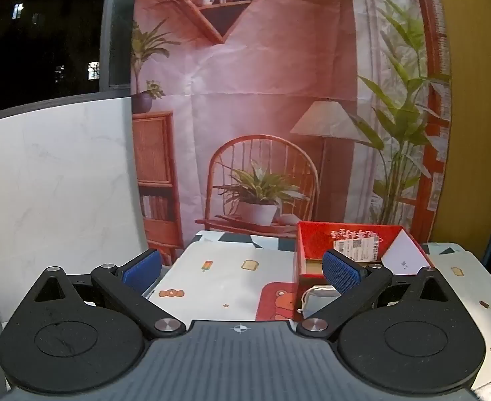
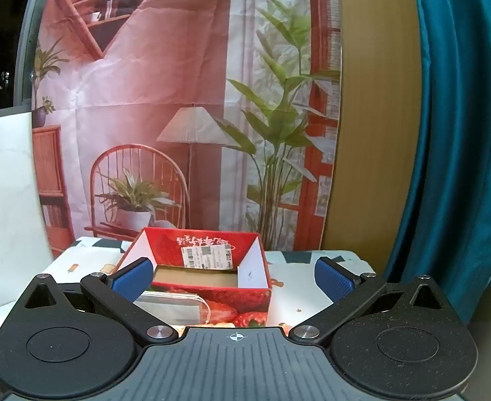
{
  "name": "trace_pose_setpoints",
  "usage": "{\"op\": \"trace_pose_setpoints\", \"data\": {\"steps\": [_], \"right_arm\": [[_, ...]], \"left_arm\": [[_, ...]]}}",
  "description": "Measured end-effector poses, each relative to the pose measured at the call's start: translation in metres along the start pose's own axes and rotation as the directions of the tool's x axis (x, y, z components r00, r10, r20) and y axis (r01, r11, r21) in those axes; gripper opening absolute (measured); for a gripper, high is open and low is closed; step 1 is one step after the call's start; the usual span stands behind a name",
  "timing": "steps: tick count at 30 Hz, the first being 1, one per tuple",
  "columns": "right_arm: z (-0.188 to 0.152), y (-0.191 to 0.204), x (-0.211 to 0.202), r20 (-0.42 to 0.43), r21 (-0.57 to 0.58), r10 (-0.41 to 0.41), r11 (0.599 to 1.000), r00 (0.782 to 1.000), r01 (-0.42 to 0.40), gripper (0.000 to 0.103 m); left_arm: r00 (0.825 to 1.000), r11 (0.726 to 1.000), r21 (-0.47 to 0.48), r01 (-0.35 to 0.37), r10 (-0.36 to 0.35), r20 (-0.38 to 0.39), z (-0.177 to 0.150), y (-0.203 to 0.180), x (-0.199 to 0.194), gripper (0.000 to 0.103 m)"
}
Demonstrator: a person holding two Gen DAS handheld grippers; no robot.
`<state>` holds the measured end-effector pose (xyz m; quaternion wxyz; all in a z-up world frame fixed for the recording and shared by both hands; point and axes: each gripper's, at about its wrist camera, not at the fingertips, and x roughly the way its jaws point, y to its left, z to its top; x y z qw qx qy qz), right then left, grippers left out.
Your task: Organize soft objects
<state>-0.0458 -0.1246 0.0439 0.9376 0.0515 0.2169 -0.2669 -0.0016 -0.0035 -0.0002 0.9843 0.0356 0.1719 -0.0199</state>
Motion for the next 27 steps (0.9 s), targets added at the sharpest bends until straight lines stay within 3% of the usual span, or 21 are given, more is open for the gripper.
{"op": "trace_pose_setpoints", "data": {"steps": [7, 27], "right_arm": [[0.003, -0.0011, -0.0003, -0.011, 0.007, 0.004, 1.0, 1.0, -0.004, 0.103], [0.0007, -0.0032, -0.0005, -0.025, 0.048, 0.027, 0.998, 0.999, -0.026, 0.103]], "left_arm": [[0.999, 0.998, 0.031, 0.048, -0.048, 0.01, -0.0009, -0.0073, 0.0032, 0.103], [0.999, 0.998, 0.037, 0.051, -0.052, 0.009, -0.0011, 0.0024, 0.0004, 0.103]]}}
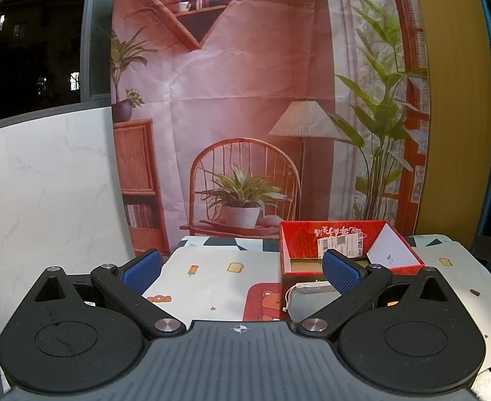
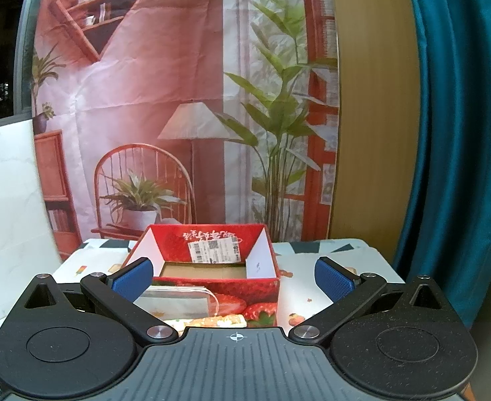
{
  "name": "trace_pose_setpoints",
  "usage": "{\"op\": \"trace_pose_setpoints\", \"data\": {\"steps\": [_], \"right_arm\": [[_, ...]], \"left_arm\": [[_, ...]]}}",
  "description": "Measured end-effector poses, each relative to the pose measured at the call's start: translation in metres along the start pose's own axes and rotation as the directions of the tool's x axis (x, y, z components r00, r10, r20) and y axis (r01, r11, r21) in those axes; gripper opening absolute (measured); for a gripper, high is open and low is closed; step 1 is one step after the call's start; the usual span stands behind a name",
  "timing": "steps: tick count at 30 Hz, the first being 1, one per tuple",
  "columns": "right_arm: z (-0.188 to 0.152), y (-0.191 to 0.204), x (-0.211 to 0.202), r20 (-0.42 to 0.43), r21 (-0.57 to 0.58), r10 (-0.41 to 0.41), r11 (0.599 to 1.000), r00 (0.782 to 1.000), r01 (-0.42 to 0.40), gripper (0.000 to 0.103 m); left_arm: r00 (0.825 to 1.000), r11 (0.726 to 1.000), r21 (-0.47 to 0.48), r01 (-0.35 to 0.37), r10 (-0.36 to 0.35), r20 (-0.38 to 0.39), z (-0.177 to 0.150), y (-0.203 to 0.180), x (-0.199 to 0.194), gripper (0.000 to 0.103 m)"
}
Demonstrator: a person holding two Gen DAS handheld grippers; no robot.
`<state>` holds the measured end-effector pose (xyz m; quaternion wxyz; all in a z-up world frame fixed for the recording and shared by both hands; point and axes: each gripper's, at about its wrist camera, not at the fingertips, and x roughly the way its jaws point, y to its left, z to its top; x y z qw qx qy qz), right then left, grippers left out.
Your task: Organize soft objects
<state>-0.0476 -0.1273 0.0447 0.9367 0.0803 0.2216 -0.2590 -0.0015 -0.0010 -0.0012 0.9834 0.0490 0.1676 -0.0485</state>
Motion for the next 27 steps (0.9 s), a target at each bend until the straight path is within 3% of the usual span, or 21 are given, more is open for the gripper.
{"op": "trace_pose_setpoints", "data": {"steps": [27], "right_arm": [[-0.0035, -0.0009, 0.0025, 0.001, 0.0, 0.002, 1.0, 1.0, -0.002, 0.103]], "left_arm": [[1.0, 1.0, -0.002, -0.005, 0.005, -0.002, -0.0027, -0.0028, 0.001, 0.103]]}}
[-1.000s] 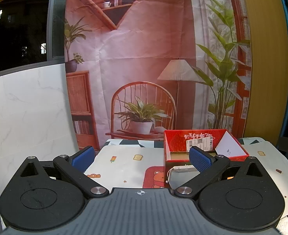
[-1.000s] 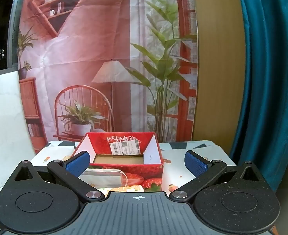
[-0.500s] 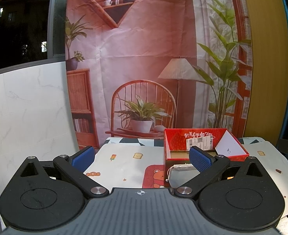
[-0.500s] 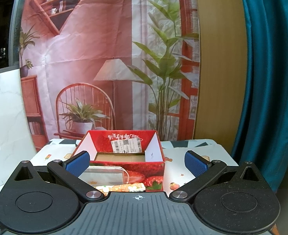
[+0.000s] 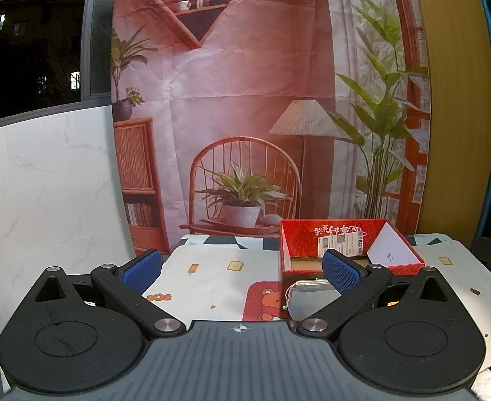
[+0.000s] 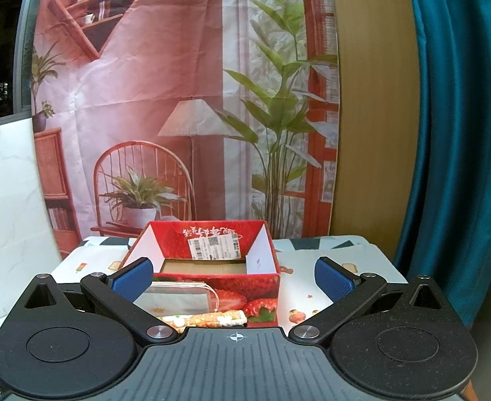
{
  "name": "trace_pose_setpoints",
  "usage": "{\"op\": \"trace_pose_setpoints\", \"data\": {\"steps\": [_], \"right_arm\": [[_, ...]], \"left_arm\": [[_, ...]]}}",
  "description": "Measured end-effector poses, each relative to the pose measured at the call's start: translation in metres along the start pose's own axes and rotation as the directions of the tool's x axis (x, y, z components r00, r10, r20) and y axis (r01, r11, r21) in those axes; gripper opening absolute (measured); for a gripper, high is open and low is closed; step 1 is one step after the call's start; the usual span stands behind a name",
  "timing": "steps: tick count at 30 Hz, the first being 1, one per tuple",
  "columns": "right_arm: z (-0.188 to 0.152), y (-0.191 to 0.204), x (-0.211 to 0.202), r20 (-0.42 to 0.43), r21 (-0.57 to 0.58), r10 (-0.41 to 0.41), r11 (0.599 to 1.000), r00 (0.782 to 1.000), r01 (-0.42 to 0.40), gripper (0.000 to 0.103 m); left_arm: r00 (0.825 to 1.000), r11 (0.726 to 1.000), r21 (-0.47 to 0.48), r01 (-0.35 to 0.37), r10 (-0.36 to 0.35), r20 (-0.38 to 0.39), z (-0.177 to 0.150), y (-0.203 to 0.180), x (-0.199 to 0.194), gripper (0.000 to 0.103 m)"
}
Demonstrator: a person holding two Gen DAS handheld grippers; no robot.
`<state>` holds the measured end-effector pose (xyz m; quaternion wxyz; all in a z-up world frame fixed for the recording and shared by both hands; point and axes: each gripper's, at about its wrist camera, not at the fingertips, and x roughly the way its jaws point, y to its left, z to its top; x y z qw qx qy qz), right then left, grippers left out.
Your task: Organize soft objects
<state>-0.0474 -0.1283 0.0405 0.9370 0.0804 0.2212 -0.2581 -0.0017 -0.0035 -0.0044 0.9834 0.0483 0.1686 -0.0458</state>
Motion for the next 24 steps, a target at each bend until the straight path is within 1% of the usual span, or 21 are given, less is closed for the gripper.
{"op": "trace_pose_setpoints", "data": {"steps": [24], "right_arm": [[-0.0061, 0.0023, 0.0036, -0.006, 0.002, 0.002, 1.0, 1.0, -0.002, 0.103]], "left_arm": [[1.0, 1.0, -0.001, -0.002, 0.002, -0.004, -0.0014, -0.0022, 0.0011, 0.103]]}}
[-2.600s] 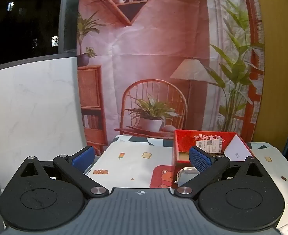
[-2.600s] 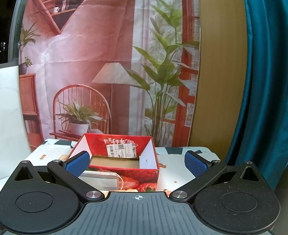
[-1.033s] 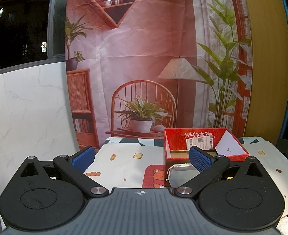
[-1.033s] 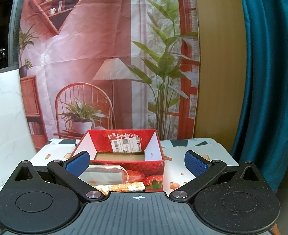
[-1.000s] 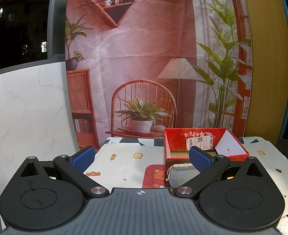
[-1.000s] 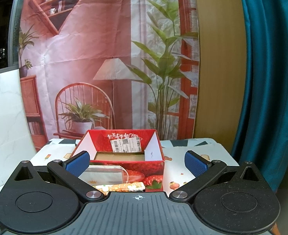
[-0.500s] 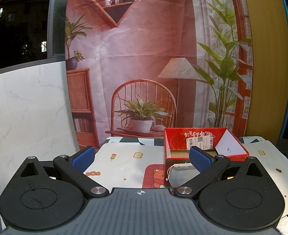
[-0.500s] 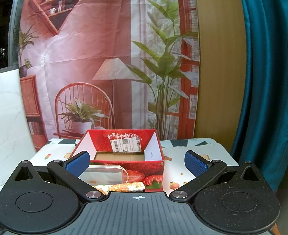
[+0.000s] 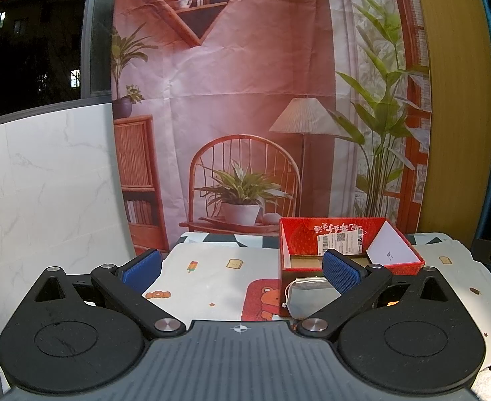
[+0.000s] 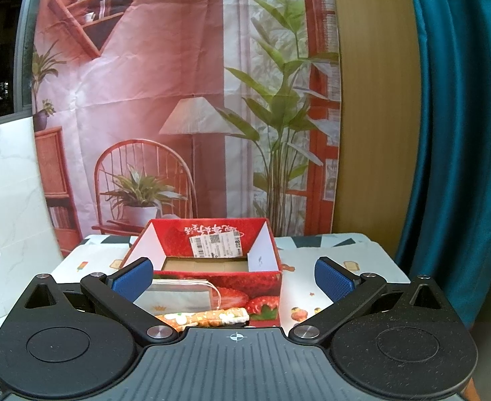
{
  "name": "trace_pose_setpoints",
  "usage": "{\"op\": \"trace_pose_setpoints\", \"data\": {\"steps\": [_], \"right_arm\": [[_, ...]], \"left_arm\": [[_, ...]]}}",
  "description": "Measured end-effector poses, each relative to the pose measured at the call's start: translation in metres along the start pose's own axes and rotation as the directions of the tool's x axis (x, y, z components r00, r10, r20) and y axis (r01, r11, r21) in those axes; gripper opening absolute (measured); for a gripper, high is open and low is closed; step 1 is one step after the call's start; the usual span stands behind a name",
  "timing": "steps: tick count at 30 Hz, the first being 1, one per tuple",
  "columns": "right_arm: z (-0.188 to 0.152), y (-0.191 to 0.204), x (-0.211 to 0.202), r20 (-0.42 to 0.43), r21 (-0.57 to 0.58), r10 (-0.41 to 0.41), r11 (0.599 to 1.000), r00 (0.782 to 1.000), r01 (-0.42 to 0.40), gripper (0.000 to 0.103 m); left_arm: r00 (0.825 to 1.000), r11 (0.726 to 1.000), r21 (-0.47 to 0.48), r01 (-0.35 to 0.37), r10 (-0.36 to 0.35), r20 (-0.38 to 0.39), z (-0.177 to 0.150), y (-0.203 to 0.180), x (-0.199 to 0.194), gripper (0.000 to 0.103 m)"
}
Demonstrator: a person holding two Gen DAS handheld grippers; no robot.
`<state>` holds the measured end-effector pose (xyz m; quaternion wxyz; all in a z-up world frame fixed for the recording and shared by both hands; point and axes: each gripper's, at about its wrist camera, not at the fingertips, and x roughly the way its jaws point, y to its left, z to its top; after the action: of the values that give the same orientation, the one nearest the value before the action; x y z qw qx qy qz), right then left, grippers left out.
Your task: Organize soft objects
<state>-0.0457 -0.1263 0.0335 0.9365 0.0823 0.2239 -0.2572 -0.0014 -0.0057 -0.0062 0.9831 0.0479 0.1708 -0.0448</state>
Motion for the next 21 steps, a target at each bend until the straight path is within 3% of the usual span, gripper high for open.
{"op": "trace_pose_setpoints", "data": {"steps": [21], "right_arm": [[-0.0031, -0.0012, 0.0019, -0.002, 0.007, 0.002, 1.0, 1.0, -0.002, 0.103]], "left_arm": [[1.0, 1.0, -0.008, 0.007, -0.007, -0.015, -0.0028, -0.0016, 0.0041, 0.103]]}}
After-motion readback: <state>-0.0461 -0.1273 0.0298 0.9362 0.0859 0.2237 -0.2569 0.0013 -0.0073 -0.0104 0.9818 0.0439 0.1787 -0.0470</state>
